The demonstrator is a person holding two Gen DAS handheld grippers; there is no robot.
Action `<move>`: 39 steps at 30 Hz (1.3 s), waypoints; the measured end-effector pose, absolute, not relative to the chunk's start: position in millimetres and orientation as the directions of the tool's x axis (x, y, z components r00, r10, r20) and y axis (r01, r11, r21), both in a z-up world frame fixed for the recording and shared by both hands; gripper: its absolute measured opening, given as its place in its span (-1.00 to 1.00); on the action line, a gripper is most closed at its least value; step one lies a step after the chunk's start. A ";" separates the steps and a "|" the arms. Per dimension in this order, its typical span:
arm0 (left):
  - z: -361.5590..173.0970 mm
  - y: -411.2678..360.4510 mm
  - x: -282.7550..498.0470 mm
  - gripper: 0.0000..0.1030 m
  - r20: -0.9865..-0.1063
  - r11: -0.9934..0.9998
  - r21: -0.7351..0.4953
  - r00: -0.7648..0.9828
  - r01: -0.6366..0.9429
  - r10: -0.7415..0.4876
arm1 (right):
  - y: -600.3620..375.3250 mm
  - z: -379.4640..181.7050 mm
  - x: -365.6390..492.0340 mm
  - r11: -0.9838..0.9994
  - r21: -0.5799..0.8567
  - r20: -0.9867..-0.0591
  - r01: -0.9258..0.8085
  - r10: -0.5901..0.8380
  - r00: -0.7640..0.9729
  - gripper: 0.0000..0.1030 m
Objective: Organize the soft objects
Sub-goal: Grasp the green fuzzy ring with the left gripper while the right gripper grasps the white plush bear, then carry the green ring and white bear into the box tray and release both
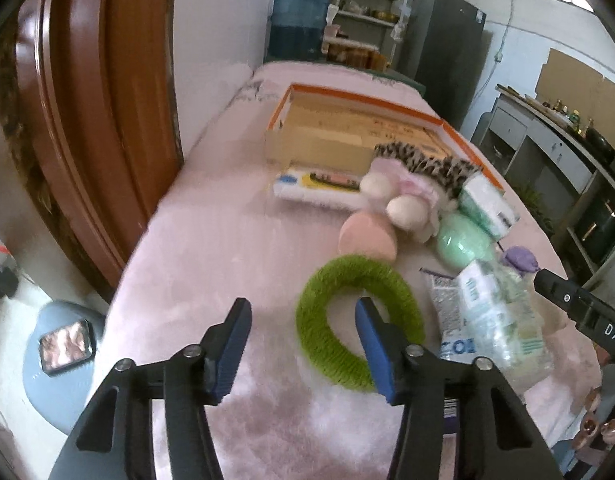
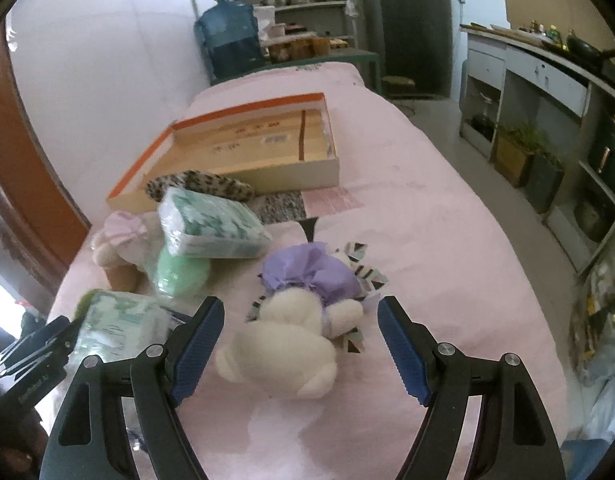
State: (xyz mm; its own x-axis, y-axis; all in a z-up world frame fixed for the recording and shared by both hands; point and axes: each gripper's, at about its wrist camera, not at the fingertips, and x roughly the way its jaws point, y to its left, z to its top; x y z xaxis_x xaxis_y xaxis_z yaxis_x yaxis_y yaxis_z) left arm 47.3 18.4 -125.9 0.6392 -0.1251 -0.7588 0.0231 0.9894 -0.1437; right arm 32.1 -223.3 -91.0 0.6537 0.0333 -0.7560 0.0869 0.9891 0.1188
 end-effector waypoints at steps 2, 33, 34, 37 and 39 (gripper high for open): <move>-131.8 19.8 49.7 -0.15 -0.770 0.989 -0.144 0.626 0.013 -0.121 | -224.7 -95.9 34.4 0.989 0.112 -0.762 0.091 0.027 0.648 0.55; -111.4 20.2 41.3 -0.76 -0.733 0.990 -0.138 0.671 0.009 -0.108 | -232.0 -74.4 21.9 0.989 0.145 -0.698 0.039 0.074 0.712 -0.13; -109.2 20.4 40.7 -0.76 -0.729 0.991 -0.137 0.676 0.008 -0.106 | -232.7 -71.3 21.6 0.989 0.146 -0.693 0.038 0.075 0.717 -0.13; -99.4 21.0 39.1 -0.76 -0.713 0.991 -0.135 0.694 0.009 -0.104 | -233.8 -62.2 21.6 0.989 0.144 -0.679 0.031 0.076 0.730 -0.12; -90.7 21.5 38.5 -0.76 -0.699 0.991 -0.134 0.708 0.012 -0.103 | -234.0 -56.1 21.9 0.990 0.141 -0.669 0.026 0.076 0.739 -0.12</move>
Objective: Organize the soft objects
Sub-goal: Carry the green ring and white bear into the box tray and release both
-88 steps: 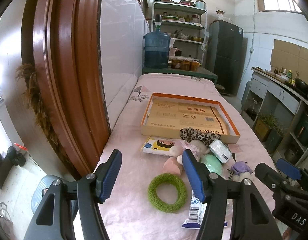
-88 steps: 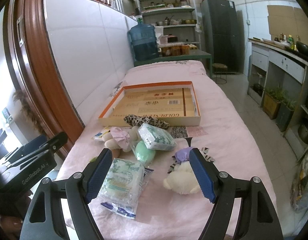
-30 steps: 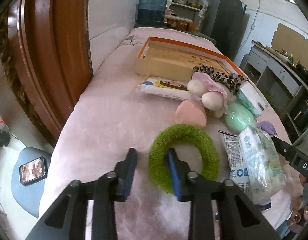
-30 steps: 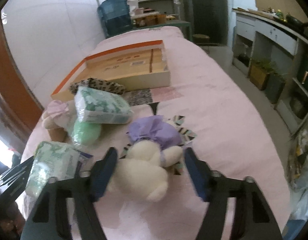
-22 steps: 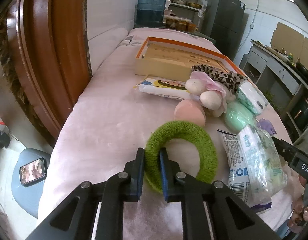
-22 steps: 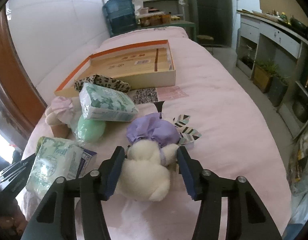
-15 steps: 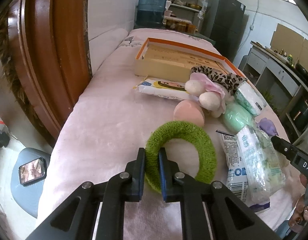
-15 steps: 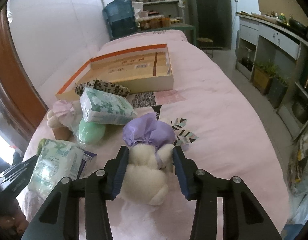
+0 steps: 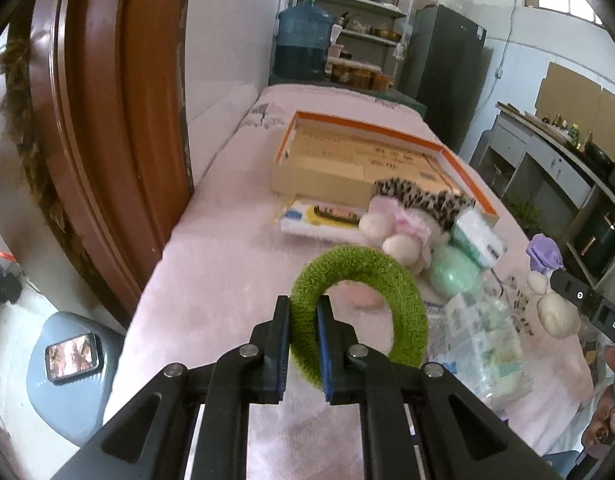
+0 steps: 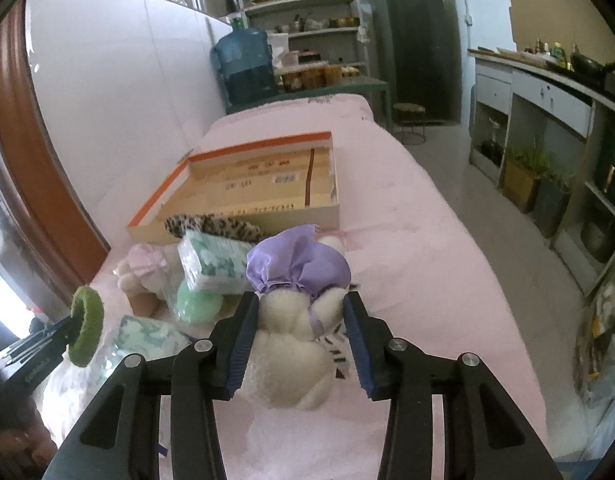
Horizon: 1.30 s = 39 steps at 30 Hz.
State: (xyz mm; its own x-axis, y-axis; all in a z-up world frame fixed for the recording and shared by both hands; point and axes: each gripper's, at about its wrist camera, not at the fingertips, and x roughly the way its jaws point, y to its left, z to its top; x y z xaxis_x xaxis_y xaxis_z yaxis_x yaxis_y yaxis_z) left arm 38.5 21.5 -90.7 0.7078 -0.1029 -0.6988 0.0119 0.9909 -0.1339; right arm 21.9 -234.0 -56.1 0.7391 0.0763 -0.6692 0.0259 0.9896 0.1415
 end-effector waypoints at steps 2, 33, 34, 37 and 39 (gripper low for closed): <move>-84.7 21.3 38.1 -0.76 -0.690 0.991 -0.133 0.716 0.015 -0.103 | -234.5 -50.4 21.9 0.990 0.139 -0.661 0.020 0.078 0.746 -0.12; -7.1 -2.0 158.0 -0.75 -0.625 0.984 -0.124 0.761 0.124 -0.175 | -226.2 12.5 139.9 0.962 0.193 -0.612 -0.193 0.272 0.743 -0.12; -8.6 -2.3 166.6 -0.75 -0.633 0.984 -0.129 0.754 0.122 -0.177 | -226.8 11.6 147.7 0.962 0.195 -0.617 -0.193 0.273 0.738 -0.12; -15.9 -5.4 193.8 -0.75 -0.659 0.985 -0.124 0.733 0.118 -0.171 | -227.6 7.5 174.5 0.960 0.202 -0.638 -0.196 0.281 0.717 -0.12; -22.6 -7.3 215.9 -0.75 -0.681 0.983 -0.139 0.709 0.121 -0.184 | -228.6 3.4 188.8 0.955 0.220 -0.652 -0.199 0.296 0.698 -0.12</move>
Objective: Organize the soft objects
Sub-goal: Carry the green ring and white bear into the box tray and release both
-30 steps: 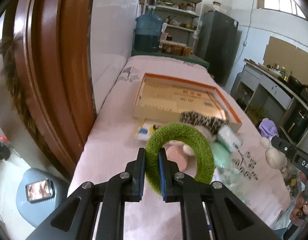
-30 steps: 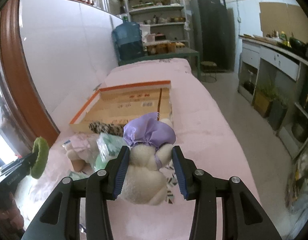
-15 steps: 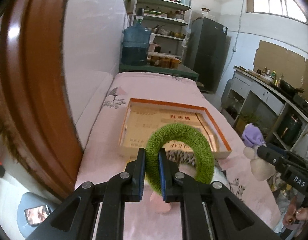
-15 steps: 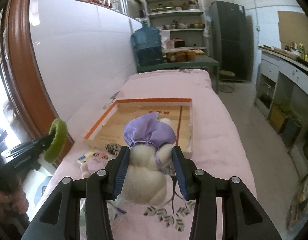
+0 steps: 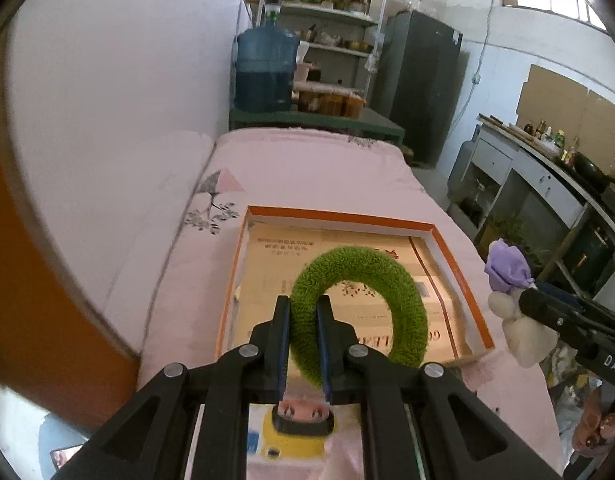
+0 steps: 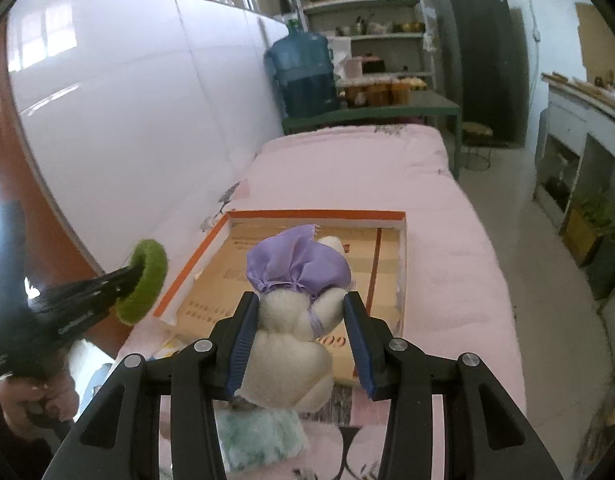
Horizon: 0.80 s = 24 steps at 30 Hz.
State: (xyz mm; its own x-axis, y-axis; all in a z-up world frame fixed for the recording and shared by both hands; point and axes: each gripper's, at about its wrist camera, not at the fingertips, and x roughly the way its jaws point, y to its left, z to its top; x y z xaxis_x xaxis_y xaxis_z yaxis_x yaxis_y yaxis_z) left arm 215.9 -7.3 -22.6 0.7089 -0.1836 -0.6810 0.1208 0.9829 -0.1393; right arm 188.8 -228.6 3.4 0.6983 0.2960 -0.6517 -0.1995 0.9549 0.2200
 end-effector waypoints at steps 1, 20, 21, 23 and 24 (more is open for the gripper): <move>-24.9 -9.2 219.6 -0.75 -0.686 0.982 -0.147 0.702 0.122 -0.190 | -229.8 0.2 194.6 0.952 0.231 -0.659 -0.200 0.305 0.688 -0.12; -81.9 -30.4 312.2 -0.75 -0.807 0.986 -0.142 0.567 0.084 -0.165 | -208.8 -61.1 288.6 0.960 0.203 -0.777 -0.192 0.277 0.565 -0.12; -84.8 -30.7 314.7 -0.75 -0.813 0.986 -0.143 0.559 0.082 -0.164 | -206.5 -63.7 291.5 0.960 0.201 -0.782 -0.195 0.277 0.559 -0.12; -90.4 -30.7 318.1 -0.75 -0.821 0.986 -0.148 0.547 0.078 -0.166 | -202.7 -66.9 293.7 0.962 0.190 -0.789 -0.197 0.269 0.552 -0.12; -93.5 -29.8 319.3 -0.75 -0.824 0.985 -0.152 0.540 0.077 -0.169 | -200.7 -69.4 295.6 0.963 0.182 -0.794 -0.197 0.262 0.549 -0.12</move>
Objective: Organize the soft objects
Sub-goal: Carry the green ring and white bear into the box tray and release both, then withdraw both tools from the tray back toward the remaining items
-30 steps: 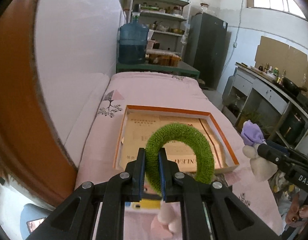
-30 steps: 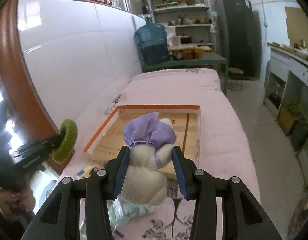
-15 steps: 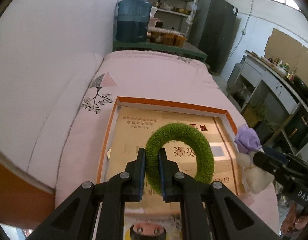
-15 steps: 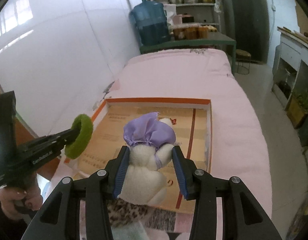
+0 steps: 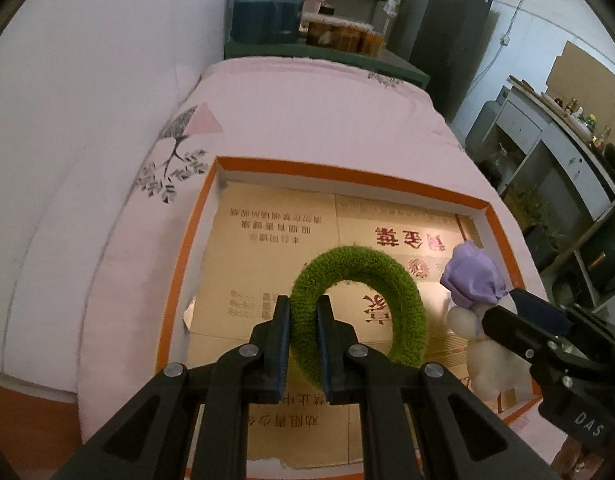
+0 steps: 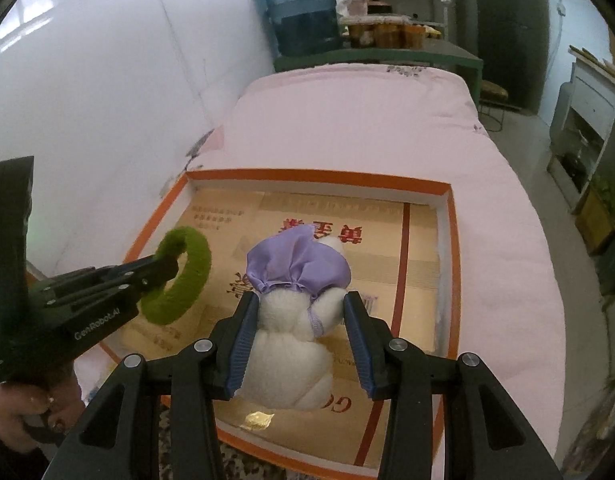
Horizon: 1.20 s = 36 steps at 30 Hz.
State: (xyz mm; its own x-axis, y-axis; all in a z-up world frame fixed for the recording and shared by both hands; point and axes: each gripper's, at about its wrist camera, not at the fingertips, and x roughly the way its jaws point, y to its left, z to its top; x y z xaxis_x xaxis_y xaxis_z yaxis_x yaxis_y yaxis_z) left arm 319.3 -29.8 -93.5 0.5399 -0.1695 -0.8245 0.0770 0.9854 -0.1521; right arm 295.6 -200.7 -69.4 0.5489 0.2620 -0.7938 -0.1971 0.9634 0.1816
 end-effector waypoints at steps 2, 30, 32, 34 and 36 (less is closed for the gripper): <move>-98.8 -29.1 320.7 -0.75 -0.832 0.984 -0.163 0.527 0.071 -0.176 | -198.4 -73.8 297.5 0.965 0.173 -0.801 -0.195 0.253 0.543 -0.12; -84.7 -20.5 297.8 0.21 -0.795 0.982 -0.167 0.576 0.094 -0.190 | -206.5 -69.9 269.0 0.982 0.156 -0.748 -0.104 0.186 0.638 0.16; -77.1 -17.8 290.6 0.21 -0.781 0.981 -0.171 0.595 0.089 -0.190 | -208.6 -64.0 260.5 0.982 0.162 -0.735 -0.095 0.184 0.653 0.16; -68.6 -13.8 281.6 0.21 -0.759 0.977 -0.195 0.617 0.088 -0.207 | -210.1 -56.7 250.1 0.982 0.167 -0.720 -0.090 0.184 0.669 0.16; -63.0 -10.9 274.7 0.21 -0.746 0.973 -0.217 0.629 0.084 -0.220 | -211.4 -49.4 238.0 0.981 0.173 -0.705 -0.085 0.184 0.685 0.16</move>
